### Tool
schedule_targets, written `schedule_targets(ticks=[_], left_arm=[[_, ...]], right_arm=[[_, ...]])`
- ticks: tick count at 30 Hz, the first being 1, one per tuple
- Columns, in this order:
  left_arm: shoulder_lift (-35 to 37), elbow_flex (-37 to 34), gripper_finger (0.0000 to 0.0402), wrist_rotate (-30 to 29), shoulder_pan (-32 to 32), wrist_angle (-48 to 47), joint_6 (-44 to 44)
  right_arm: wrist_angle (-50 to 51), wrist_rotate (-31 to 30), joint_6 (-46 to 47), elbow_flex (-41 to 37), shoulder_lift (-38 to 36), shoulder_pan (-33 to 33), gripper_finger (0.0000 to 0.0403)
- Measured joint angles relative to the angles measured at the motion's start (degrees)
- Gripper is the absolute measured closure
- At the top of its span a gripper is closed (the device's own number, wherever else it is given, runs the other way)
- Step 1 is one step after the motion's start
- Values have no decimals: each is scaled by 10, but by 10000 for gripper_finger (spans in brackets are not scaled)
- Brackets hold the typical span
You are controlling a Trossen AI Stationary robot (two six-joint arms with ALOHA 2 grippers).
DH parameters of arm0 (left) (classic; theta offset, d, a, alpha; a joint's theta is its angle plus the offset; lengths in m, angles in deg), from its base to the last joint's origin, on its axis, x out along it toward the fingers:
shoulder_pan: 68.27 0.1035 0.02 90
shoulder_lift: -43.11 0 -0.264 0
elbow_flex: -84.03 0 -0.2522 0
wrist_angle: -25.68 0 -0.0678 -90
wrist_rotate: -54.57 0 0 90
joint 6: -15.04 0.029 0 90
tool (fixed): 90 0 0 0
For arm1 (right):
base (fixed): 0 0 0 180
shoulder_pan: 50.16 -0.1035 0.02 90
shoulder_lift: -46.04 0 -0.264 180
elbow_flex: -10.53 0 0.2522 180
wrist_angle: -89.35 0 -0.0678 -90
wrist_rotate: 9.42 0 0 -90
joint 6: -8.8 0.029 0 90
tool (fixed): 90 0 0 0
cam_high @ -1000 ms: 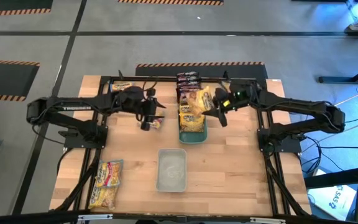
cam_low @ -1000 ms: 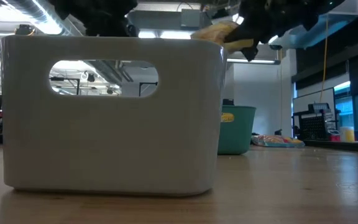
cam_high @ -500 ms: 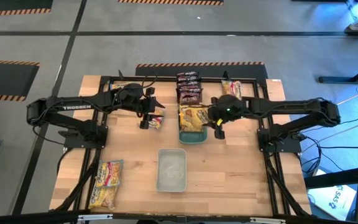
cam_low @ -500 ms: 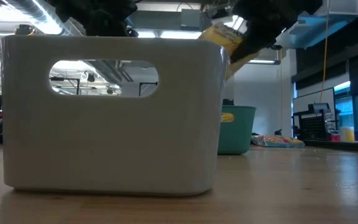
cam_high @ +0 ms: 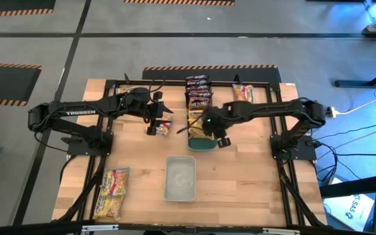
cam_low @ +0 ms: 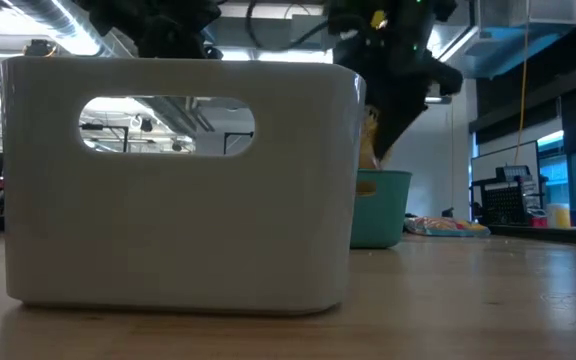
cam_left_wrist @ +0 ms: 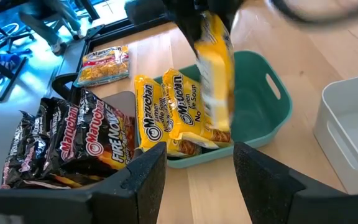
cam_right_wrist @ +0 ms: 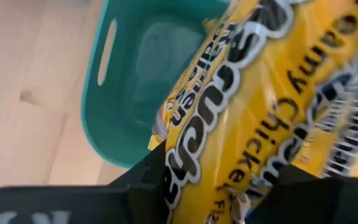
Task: Sort Maruchan noodles
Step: Put the yellow noodle pack into the green bin
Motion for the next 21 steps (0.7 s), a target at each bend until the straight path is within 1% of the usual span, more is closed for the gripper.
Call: schedule_targets(ticks=[4,7,13,18,21], left_arm=[[0,0,221,0,0,0,3],[0,0,221,0,0,0,4],[0,0,221,-1,0,0,5],[0,0,221,-1,0,0,4],[0,0,221,-1,0,0,4]], right_arm=[[6,2,-14,8,34,0,281],[20,9,-19,8,48,0,281],[13,17,-20,8,71,0,281],[13,-14,15,8,90,0,277],[16,-19,23,7,93,0,256]])
